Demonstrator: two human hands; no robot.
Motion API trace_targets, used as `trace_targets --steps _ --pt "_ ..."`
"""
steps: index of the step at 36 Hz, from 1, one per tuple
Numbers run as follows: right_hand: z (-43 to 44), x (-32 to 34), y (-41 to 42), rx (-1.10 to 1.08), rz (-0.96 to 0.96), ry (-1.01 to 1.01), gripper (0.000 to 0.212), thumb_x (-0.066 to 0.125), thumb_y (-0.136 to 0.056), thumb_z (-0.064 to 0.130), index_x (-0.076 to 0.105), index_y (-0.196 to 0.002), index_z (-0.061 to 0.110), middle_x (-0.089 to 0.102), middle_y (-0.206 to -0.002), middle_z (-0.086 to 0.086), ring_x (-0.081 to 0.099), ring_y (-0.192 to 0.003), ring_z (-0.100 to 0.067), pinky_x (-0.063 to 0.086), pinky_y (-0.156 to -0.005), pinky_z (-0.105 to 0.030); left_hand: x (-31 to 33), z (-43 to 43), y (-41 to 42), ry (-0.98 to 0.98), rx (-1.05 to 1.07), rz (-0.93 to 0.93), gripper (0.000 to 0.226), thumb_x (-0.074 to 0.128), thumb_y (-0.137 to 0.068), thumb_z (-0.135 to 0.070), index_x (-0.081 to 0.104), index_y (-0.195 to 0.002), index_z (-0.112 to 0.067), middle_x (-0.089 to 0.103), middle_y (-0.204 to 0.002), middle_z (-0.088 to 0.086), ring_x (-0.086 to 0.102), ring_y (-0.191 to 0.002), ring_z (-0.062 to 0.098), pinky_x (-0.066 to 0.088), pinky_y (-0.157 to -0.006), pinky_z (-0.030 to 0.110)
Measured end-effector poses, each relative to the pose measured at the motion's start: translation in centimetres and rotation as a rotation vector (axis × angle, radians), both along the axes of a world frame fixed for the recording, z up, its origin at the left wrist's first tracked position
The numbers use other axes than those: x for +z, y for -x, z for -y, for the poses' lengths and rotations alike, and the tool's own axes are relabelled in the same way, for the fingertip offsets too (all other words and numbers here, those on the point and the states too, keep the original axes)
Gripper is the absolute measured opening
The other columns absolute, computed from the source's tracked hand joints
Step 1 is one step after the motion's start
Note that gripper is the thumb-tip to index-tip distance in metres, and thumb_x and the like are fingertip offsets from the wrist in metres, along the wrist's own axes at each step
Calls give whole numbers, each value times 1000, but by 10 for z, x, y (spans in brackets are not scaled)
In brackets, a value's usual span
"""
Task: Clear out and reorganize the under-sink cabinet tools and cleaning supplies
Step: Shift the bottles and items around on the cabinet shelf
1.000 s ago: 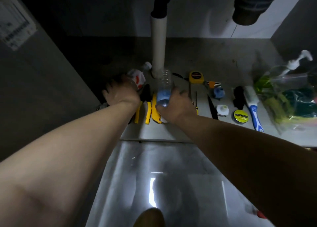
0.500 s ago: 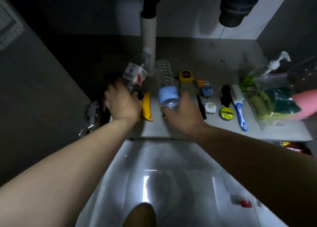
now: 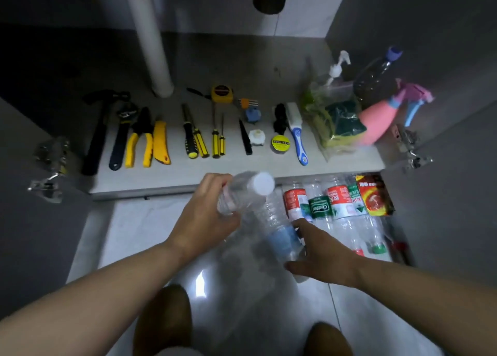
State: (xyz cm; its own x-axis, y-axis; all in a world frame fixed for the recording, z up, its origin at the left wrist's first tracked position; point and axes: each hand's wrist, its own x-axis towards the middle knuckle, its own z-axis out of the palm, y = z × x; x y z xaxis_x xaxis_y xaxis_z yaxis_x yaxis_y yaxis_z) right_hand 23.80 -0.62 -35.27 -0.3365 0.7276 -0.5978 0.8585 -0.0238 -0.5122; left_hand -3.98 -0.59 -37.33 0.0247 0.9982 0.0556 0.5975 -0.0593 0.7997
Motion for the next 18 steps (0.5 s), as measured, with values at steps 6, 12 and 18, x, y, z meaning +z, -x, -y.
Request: trace_targets --steps 6,12,18 --pt "1 -23 -5 -40 11 64 73 82 -67 52 33 -120 39 51 -104 24 59 -94 0 44 -74 -10 -26 9 -1 -32 -230 -275 75 87 -66 -36 50 -132 -37 50 -132 -19 49 -123 5 44 -103 28" --pt "-12 -31 4 -35 -6 14 81 81 -77 43 34 -137 17 57 -123 8 60 -117 -14 48 -95 -24 -37 9 5 -72 -323 -493 75 83 -73 -37 47 -139 -38 46 -141 -9 43 -131 18 34 -104 30" --pt "-14 -33 20 10 179 -71 92 73 -83 50 20 -149 12 56 -136 -11 61 -120 -28 51 -102 -43 -34 4 1 -40 -353 -688 81 84 -74 -34 45 -144 -38 46 -145 -5 44 -125 23 40 -100 36"
